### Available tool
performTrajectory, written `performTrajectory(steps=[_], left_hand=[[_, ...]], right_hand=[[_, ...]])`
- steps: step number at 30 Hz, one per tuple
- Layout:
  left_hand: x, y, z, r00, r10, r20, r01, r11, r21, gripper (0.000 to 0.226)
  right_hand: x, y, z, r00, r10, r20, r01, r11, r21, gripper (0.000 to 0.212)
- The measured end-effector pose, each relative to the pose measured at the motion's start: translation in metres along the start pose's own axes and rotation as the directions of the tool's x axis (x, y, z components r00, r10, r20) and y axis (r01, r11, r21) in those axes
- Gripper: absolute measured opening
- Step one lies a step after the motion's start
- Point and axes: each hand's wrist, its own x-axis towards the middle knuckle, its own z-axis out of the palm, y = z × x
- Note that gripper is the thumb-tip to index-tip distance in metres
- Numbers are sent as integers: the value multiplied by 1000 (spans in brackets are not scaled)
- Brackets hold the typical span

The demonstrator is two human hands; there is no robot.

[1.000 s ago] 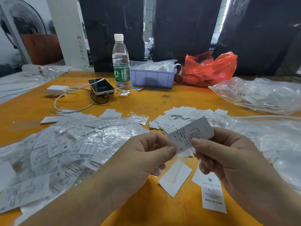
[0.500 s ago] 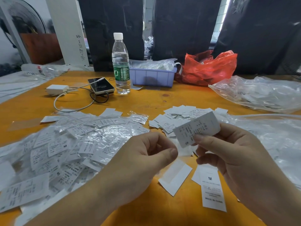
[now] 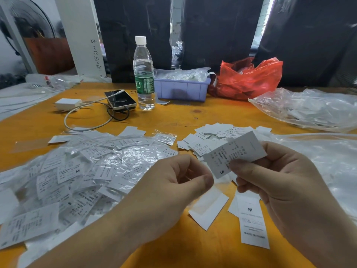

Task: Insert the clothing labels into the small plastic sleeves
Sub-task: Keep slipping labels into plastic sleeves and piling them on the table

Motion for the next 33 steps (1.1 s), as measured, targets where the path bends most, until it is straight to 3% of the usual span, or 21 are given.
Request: performTrajectory(steps=[6, 33], left_hand=[[0, 0, -1, 1000, -3, 7, 3, 1000, -24, 12], [0, 11, -3, 999, -20, -26, 17, 993, -117, 31]], right_hand=[[-2, -1, 1, 999, -38, 5, 38, 995, -95, 20], [5, -2, -6, 998, 0, 69, 12, 985, -172, 19]])
